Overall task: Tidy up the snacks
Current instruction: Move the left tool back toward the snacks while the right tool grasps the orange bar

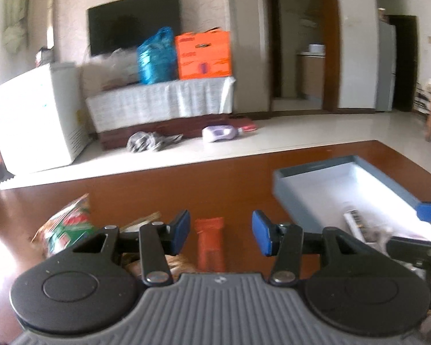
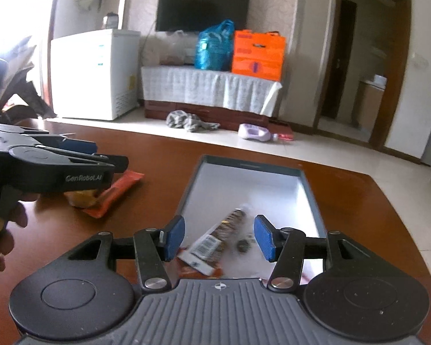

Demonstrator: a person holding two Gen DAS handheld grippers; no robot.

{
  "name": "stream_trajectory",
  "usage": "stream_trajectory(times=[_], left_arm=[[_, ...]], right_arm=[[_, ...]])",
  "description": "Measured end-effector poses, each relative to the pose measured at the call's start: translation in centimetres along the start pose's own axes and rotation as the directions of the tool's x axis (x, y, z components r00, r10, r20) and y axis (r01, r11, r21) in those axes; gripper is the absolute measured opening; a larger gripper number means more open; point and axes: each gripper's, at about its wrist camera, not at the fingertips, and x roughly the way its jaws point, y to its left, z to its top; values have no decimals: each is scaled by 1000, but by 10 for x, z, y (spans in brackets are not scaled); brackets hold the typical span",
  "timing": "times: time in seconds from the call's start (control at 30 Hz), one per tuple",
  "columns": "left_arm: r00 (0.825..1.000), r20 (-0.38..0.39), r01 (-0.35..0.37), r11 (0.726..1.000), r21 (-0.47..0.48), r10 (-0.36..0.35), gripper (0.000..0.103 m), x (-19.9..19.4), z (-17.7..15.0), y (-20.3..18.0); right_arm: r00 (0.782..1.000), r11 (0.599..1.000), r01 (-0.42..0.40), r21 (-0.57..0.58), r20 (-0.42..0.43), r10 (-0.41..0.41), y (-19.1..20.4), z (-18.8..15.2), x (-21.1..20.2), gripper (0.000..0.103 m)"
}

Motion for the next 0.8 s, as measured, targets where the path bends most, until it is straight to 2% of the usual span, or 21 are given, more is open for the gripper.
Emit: stream_trajectory(times=[0.17, 0.33, 0.47, 0.8], left_arm=[[1000, -19, -25, 999, -29, 24, 47, 9, -10, 27], [999, -37, -39, 999, -11, 39, 47, 17, -15, 34], [998, -48, -39, 999, -15, 39, 47, 19, -22, 42], [999, -51, -12, 999, -45, 9, 48, 26, -34, 55]], right_arm=[[999, 999, -48, 5, 13, 48, 19, 11, 8, 54], [997, 997, -78, 15, -13, 79, 43, 14, 22, 54], [997, 998, -70, 0, -27, 69, 58, 15, 29, 55], [999, 998, -29, 52, -41, 31, 70, 19, 40, 56]])
